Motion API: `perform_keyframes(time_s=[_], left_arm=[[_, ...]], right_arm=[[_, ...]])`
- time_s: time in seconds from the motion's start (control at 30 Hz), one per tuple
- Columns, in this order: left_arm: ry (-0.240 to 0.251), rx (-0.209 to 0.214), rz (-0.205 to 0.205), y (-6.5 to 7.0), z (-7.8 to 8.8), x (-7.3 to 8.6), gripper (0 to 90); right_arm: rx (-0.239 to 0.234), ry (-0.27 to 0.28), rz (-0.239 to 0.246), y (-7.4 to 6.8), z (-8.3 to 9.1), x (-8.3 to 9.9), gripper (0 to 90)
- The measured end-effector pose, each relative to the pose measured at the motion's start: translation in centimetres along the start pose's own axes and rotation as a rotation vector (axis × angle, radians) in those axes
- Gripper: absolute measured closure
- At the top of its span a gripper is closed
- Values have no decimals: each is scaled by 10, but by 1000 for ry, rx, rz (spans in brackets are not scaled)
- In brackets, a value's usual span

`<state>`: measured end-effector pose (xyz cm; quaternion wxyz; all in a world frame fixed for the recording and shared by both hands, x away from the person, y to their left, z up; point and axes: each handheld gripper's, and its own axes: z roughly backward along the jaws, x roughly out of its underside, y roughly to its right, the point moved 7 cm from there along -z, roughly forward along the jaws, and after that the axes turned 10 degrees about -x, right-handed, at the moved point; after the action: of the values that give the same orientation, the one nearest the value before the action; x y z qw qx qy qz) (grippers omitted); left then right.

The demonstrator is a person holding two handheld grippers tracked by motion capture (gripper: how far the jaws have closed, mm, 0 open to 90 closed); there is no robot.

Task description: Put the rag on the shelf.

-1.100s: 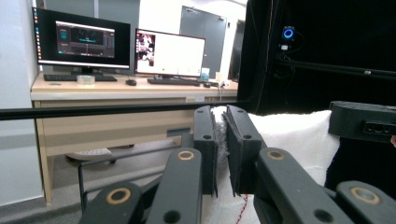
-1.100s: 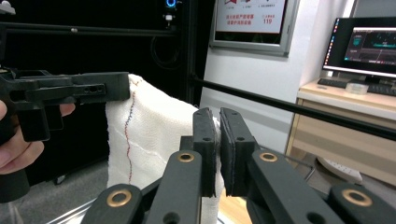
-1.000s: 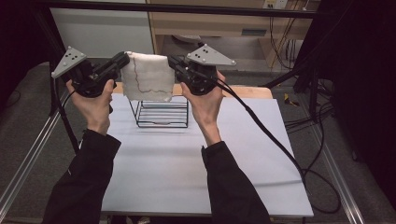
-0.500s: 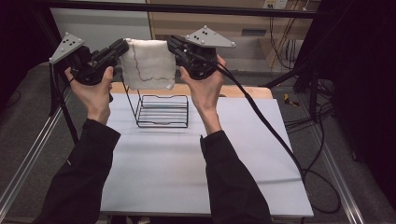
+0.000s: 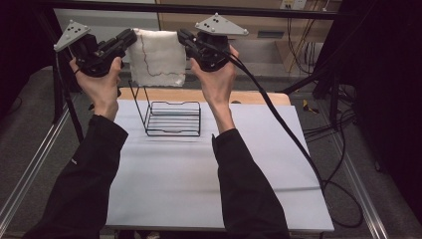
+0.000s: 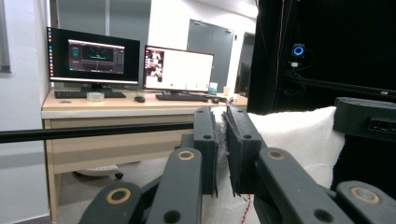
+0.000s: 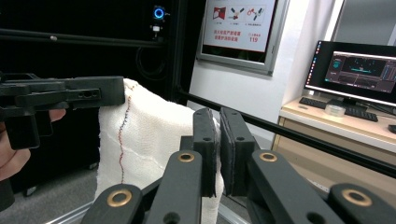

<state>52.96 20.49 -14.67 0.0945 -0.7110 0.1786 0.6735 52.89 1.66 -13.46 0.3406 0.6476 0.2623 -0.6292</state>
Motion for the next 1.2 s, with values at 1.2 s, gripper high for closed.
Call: perform_keyframes(time_s=[1.2], left_arm=[[-73,-17,0,-21,-48,32,831]], right_arm=[[34,-70,-29,39,-37,30,858]])
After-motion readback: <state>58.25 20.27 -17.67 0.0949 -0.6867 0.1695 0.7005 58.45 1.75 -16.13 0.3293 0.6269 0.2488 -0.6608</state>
